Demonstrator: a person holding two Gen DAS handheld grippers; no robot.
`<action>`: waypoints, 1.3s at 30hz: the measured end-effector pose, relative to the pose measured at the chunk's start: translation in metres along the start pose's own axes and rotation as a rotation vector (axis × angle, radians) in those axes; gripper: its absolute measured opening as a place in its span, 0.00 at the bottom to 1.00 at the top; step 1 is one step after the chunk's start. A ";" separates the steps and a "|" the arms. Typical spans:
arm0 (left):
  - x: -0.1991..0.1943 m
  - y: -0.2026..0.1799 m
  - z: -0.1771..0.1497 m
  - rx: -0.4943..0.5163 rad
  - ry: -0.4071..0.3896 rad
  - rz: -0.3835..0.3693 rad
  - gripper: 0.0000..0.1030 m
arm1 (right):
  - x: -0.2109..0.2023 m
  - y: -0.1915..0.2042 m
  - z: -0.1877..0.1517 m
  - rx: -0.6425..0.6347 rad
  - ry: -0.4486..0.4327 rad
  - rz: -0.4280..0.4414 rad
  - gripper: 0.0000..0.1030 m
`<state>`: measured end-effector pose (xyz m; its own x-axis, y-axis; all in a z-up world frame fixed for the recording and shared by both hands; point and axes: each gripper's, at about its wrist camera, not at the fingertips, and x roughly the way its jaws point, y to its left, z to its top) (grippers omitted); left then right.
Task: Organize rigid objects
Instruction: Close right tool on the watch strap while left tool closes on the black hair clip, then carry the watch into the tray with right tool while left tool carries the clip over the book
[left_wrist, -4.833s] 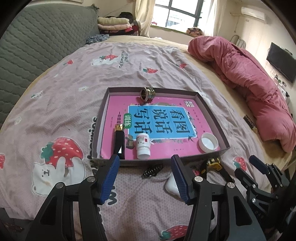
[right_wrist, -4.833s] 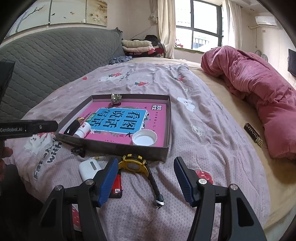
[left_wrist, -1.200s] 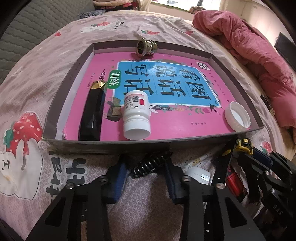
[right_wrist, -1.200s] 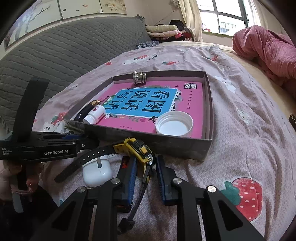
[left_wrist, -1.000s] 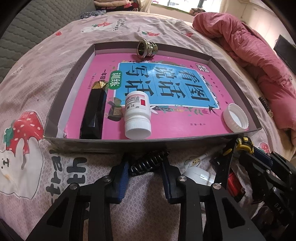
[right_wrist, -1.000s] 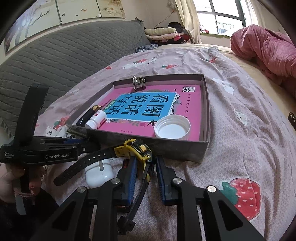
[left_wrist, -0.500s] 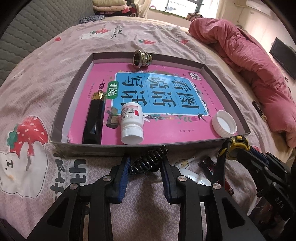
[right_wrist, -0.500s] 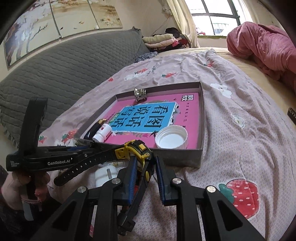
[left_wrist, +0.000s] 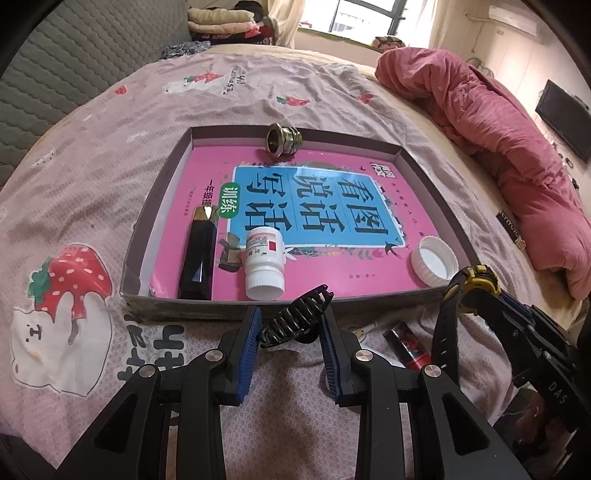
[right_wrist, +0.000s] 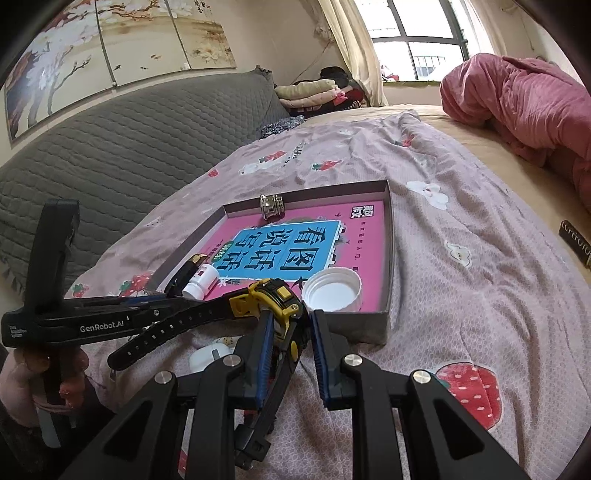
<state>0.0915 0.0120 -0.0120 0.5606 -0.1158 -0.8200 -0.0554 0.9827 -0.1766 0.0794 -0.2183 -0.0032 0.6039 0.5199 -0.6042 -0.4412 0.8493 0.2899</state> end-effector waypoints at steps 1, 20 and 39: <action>-0.001 0.000 0.000 0.001 -0.002 -0.001 0.32 | -0.001 0.000 0.000 -0.001 -0.004 -0.002 0.20; -0.024 -0.019 0.016 0.039 -0.079 -0.001 0.31 | -0.020 -0.004 0.012 0.022 -0.096 -0.075 0.20; -0.022 -0.027 0.026 0.045 -0.098 -0.009 0.31 | -0.022 -0.010 0.021 0.043 -0.134 -0.127 0.20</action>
<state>0.1019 -0.0081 0.0252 0.6389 -0.1119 -0.7611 -0.0139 0.9875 -0.1569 0.0846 -0.2359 0.0233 0.7372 0.4130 -0.5347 -0.3286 0.9107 0.2504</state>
